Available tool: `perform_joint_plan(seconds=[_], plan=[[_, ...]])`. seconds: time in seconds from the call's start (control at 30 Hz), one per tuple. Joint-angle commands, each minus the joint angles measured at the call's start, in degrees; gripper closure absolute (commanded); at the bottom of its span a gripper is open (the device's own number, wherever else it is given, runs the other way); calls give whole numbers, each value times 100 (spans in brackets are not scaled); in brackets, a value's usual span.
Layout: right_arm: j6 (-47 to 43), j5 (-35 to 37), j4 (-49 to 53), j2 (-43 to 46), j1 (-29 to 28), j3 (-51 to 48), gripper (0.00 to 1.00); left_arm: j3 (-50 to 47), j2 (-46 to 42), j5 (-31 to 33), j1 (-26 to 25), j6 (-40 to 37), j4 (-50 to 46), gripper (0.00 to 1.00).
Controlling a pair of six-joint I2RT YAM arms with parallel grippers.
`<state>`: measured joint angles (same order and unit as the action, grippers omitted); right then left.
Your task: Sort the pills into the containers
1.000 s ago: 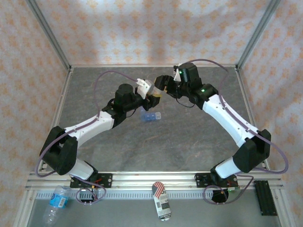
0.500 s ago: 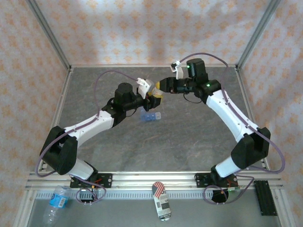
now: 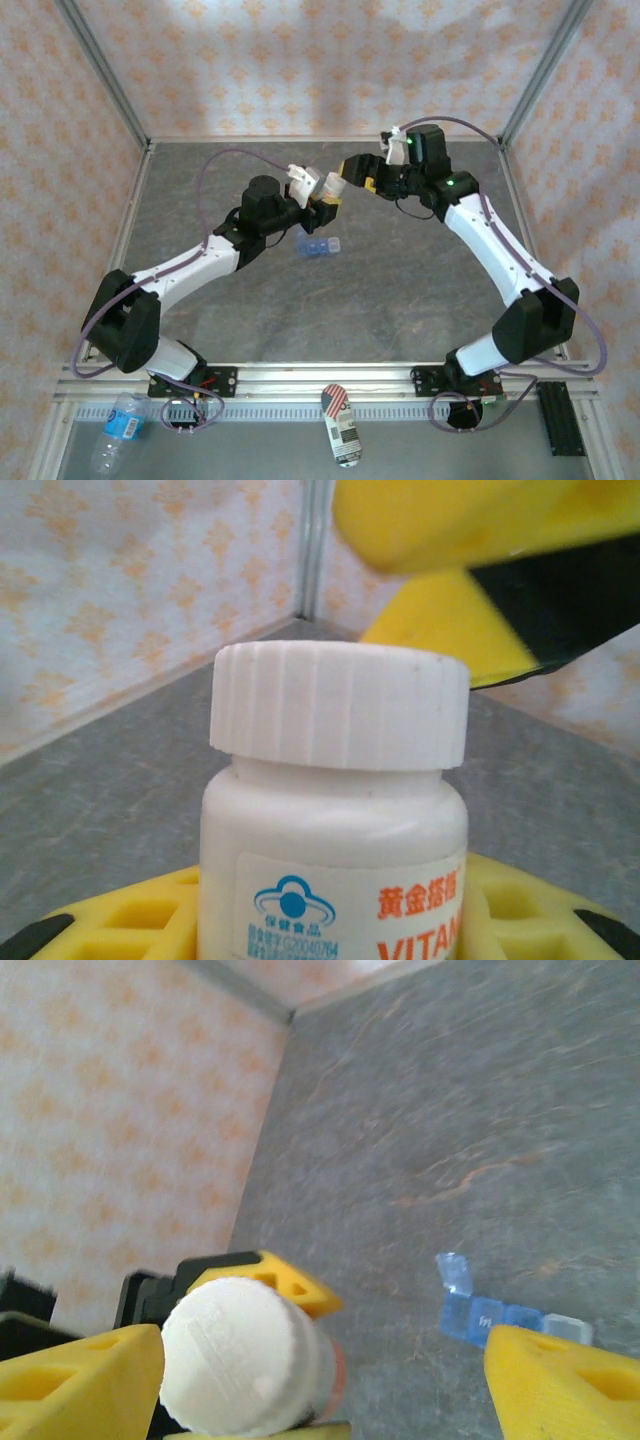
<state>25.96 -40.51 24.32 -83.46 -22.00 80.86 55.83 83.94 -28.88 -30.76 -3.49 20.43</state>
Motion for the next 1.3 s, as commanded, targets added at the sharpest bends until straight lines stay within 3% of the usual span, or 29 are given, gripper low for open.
perform_joint_plan(seconds=[0.0,0.33,0.5,0.57,0.63,0.77,0.93,1.27], plan=[[919,1333,-229,182,-363,-102,17,135,-140,383,-66,-428,-39,100],[1007,1405,-318,-305,-735,312,23,243,-10,346,-167,-434,2,100],[872,1348,-374,-355,-770,245,49,290,-23,347,-187,-445,-39,100],[754,1321,-374,-315,-771,189,55,298,-36,345,-184,-434,-53,100],[651,1188,-425,-280,-775,141,54,321,-44,341,-190,-425,-91,100],[615,1087,-439,-216,-774,81,37,343,-35,312,-191,-401,-82,100],[560,1050,-408,-72,-772,-6,36,380,1,295,-184,-382,-91,100],[270,777,-443,48,-771,-159,64,433,18,257,-186,-329,-90,100]])
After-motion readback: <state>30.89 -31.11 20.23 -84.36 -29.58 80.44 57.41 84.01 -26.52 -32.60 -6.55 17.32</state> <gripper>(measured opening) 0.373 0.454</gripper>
